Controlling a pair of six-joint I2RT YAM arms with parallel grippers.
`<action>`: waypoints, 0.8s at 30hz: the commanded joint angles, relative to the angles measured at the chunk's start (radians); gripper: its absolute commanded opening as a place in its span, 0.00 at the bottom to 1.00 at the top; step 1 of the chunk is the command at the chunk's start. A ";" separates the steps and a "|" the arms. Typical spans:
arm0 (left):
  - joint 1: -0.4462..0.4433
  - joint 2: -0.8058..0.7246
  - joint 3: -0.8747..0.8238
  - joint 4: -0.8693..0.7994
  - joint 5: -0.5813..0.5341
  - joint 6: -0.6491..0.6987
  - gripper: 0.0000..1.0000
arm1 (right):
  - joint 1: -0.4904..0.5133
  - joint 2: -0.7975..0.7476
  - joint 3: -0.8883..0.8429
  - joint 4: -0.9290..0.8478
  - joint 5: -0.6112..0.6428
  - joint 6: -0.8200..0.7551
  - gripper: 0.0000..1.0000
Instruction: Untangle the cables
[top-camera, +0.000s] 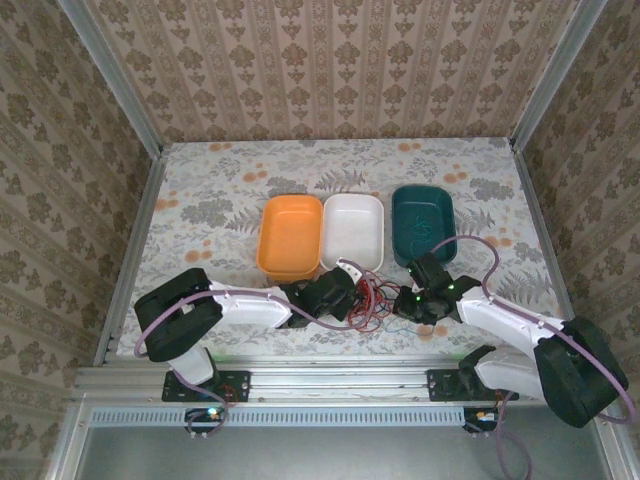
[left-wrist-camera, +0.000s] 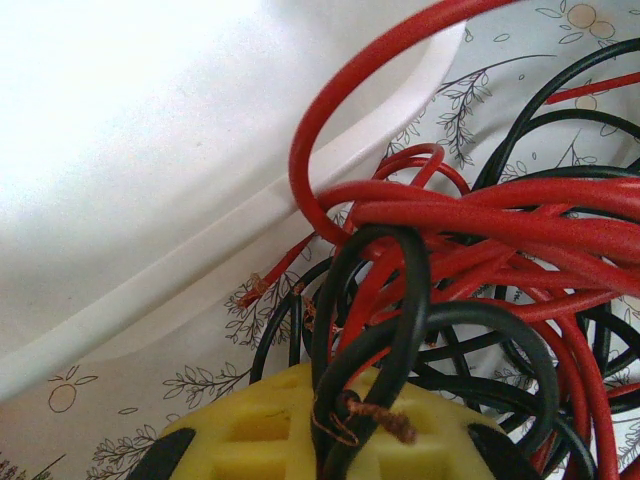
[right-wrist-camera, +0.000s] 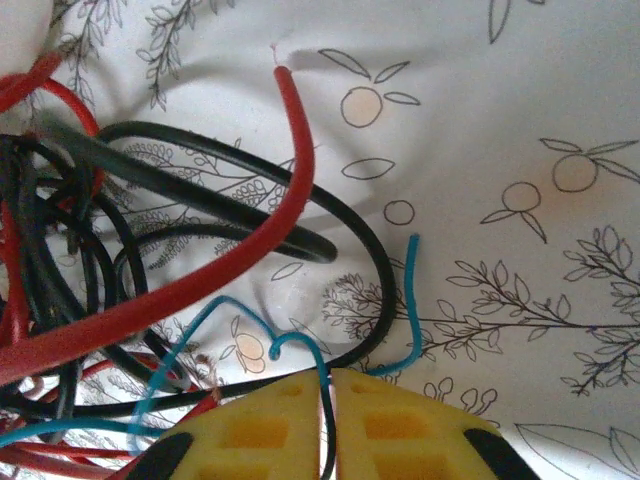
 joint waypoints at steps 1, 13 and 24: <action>0.002 -0.004 0.003 0.011 -0.011 -0.020 0.00 | 0.006 -0.015 -0.001 -0.040 0.066 0.009 0.02; 0.004 0.010 -0.004 -0.014 -0.024 -0.024 0.00 | -0.046 -0.462 0.141 -0.379 0.513 0.141 0.00; 0.004 0.013 -0.012 -0.048 -0.031 -0.024 0.00 | -0.075 -0.597 0.313 -0.256 0.753 0.040 0.00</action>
